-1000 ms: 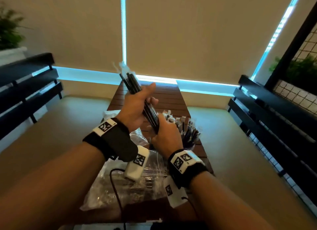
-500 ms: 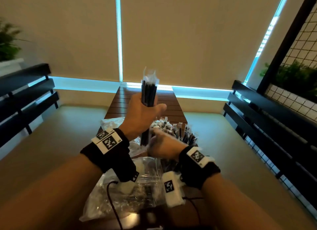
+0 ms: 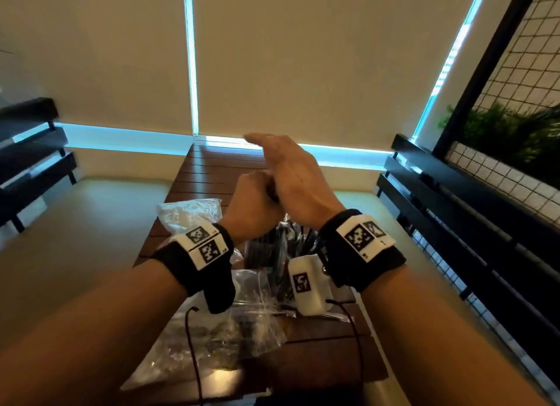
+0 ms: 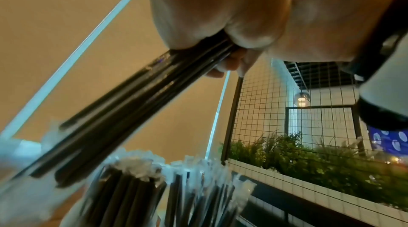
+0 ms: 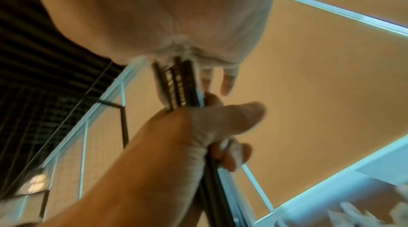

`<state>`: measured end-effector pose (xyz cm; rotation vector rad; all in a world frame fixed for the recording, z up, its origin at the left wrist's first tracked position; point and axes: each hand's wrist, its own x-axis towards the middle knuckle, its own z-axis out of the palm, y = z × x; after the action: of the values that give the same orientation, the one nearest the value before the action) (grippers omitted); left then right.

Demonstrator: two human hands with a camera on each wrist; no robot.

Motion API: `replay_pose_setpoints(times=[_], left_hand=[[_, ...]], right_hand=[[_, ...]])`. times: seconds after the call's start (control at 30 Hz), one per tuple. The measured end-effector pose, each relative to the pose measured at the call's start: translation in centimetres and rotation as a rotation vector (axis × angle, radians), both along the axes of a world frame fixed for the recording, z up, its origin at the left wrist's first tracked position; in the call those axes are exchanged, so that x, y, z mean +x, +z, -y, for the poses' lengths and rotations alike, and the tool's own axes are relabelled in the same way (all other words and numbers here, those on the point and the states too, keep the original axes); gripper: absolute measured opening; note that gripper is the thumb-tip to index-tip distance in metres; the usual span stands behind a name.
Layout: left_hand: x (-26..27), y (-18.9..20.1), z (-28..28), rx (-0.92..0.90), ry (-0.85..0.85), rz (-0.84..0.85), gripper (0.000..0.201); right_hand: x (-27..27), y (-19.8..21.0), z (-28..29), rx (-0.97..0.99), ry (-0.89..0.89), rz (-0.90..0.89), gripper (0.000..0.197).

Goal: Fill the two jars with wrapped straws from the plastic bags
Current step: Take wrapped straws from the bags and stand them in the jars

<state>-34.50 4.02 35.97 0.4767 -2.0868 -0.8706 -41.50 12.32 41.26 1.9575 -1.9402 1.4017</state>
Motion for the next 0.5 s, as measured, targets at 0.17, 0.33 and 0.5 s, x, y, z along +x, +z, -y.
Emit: replay_pose_setpoints(times=[0.17, 0.33, 0.5], left_hand=[[-1.3, 0.2, 2.3, 0.269, 0.073, -0.167, 0.042], [-4.3, -1.0, 1.9, 0.324, -0.019, -0.190, 0.042], [-8.5, -1.9, 1.7, 0.363, -0.071, -0.205, 0.039]], right_hand=[[-7.1, -5.0, -1.7, -0.067, -0.268, 0.272, 0.056], [-10.6, -14.2, -2.8, 0.448, -0.271, 0.380, 0.145], [-11.8, -19.5, -2.4, 0.425, -0.237, 0.554, 0.156]])
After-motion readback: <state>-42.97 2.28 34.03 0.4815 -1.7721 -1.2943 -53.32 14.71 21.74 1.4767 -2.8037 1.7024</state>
